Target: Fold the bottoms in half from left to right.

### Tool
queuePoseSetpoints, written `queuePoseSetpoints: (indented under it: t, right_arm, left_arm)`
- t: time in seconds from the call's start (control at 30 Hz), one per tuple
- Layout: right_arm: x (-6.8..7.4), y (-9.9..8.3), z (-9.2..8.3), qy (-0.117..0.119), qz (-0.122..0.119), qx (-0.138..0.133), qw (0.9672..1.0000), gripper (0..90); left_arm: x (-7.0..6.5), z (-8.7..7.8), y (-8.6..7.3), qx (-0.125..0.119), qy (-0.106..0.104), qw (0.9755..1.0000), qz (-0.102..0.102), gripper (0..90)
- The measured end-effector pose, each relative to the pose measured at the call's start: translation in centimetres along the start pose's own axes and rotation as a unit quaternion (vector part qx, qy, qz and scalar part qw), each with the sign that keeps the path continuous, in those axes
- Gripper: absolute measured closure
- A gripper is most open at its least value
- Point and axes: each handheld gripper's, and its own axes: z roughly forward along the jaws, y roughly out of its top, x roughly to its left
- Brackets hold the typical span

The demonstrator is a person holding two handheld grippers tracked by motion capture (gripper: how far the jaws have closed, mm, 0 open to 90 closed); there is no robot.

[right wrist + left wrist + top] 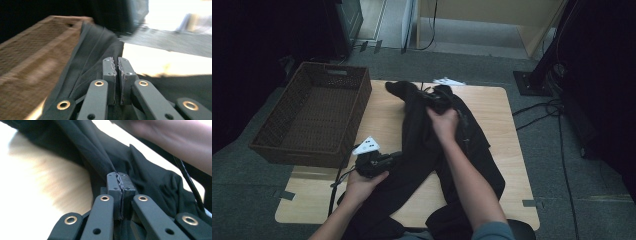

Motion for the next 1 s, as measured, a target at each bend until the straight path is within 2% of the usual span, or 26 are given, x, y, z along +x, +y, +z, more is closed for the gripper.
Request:
queuePoseSetpoints:
  t: [0.03,0.1,0.17,0.23,0.3,0.33,0.37,0.43,0.57,0.67,0.73,0.83,0.93,1.0]
  right_arm:
    - [-1.4,-0.7,-0.8,-0.016,0.008,0.003,0.9998,86.0]
    - [-3.9,-2.3,-1.9,-0.051,0.013,0.015,0.9985,86.0]
    - [-6.3,-4.2,-2.7,-0.083,0.027,0.034,0.9956,85.9]
    - [-7.6,-5.5,-2.8,-0.105,0.028,0.057,0.9925,85.9]
    - [-8.4,-6.7,-2.5,-0.126,0.014,0.091,0.9877,85.6]
    - [-8.6,-7.1,-2.2,-0.132,0.007,0.106,0.9855,85.5]
    - [-8.7,-7.5,-2.0,-0.137,-0.001,0.117,0.9836,85.5]
    - [-8.7,-8.1,-1.6,-0.141,-0.013,0.124,0.9821,85.4]
    - [-7.9,-8.6,-0.7,-0.153,-0.047,0.134,0.9780,85.2]
    - [-7.2,-8.6,-0.1,-0.158,-0.055,0.137,0.9764,85.3]
    - [-6.7,-8.6,0.3,-0.162,-0.057,0.135,0.9758,85.3]
    - [-6.0,-8.6,1.0,-0.166,-0.051,0.132,0.9760,85.2]
    - [-4.8,-8.6,2.1,-0.168,-0.040,0.128,0.9766,85.2]
    - [-3.8,-8.5,3.1,-0.167,-0.036,0.126,0.9772,85.1]
  left_arm:
    - [-0.1,1.1,0.2,0.012,-0.002,0.9999,-0.004,89.3]
    - [-0.4,3.3,0.2,0.035,-0.006,0.9994,0.001,89.3]
    - [-0.7,5.3,0.1,0.061,-0.006,0.9981,0.003,89.1]
    - [-0.9,7.0,-0.1,0.075,-0.005,0.9972,0.002,88.8]
    - [-0.8,8.4,-0.5,0.086,-0.006,0.9963,-0.004,88.6]
    - [-0.8,8.9,-0.7,0.094,-0.002,0.9955,0.001,88.6]
    - [-0.9,9.3,-1.0,0.104,0.003,0.9946,0.009,88.5]
    - [-0.9,9.8,-1.5,0.118,0.011,0.9927,0.024,88.5]
    - [-0.5,9.8,-2.4,0.130,0.032,0.9901,0.040,88.5]
    - [-0.1,9.5,-2.5,0.131,0.042,0.9889,0.057,88.5]
    - [0.2,8.9,-2.5,0.137,0.056,0.9863,0.073,88.5]
    - [1.4,7.7,-2.6,0.136,0.072,0.9856,0.071,88.5]
    - [3.2,5.8,-2.8,0.135,0.092,0.9848,0.058,88.4]
    - [4.6,4.3,-2.9,0.137,0.109,0.9833,0.051,88.5]
